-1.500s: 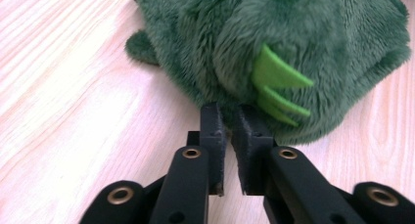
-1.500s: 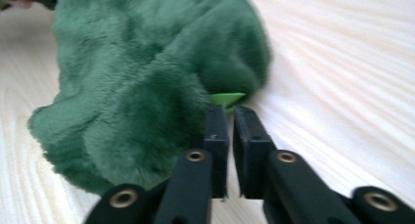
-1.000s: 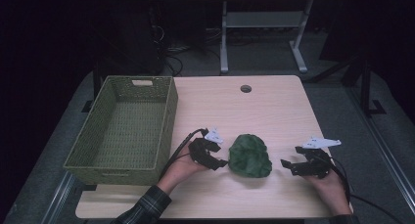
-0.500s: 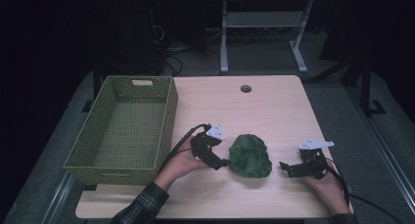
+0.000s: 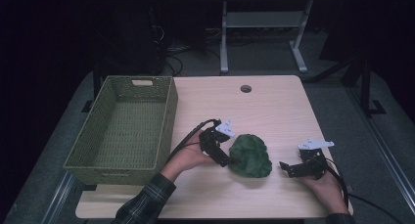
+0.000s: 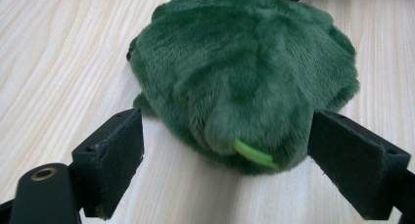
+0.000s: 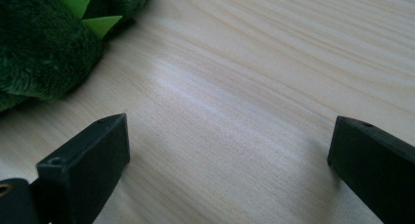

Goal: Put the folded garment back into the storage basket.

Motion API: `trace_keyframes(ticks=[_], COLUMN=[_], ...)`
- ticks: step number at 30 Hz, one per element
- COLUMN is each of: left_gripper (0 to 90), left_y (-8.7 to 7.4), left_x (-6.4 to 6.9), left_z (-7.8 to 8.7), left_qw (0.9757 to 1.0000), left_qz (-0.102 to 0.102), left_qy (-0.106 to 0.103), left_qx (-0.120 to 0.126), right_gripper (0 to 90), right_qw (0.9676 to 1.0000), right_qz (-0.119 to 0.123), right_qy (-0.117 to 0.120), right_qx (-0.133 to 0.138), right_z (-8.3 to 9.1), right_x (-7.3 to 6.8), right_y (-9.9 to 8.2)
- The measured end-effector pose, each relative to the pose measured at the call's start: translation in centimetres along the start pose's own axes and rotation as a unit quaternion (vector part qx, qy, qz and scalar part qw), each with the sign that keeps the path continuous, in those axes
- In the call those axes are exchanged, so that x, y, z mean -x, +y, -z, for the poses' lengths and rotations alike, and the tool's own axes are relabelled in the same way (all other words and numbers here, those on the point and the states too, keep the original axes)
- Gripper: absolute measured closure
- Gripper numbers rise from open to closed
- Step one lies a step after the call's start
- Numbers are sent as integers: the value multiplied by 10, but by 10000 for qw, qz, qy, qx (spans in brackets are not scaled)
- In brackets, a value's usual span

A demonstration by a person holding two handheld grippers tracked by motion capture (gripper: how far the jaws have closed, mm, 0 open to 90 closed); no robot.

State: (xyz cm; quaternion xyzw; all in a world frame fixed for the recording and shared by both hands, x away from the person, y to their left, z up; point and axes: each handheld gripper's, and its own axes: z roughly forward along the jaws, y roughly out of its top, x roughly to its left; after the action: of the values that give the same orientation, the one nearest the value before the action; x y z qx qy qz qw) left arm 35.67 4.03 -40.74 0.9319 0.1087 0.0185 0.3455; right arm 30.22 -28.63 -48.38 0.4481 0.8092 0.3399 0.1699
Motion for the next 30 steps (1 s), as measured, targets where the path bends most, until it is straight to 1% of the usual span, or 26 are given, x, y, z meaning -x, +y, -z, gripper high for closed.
trace_keyframes(ticks=[5, 14, 23, 30], left_gripper=[129, 127, 126, 125], left_y=[7, 13, 12, 10], left_x=[0, 1, -1, 3], left_z=[-8, -23, -45, -61], left_qw=[9996, 9979, 9964, 9950], left_qz=[-200, -449, -489, -555], left_qy=[-146, -323, -384, -322], left_qx=[-136, -342, -581, -766], right_gripper=[17, 18, 18, 18], right_qw=[10000, 10000, 10000, 10000], right_qz=[-17, -17, -16, -14], right_qy=[6, 6, 5, 5], right_qx=[-10, -10, -10, -10], right_z=[0, 0, 0, 0], right_x=[0, 0, 0, 0], right_y=[0, 0, 0, 0])
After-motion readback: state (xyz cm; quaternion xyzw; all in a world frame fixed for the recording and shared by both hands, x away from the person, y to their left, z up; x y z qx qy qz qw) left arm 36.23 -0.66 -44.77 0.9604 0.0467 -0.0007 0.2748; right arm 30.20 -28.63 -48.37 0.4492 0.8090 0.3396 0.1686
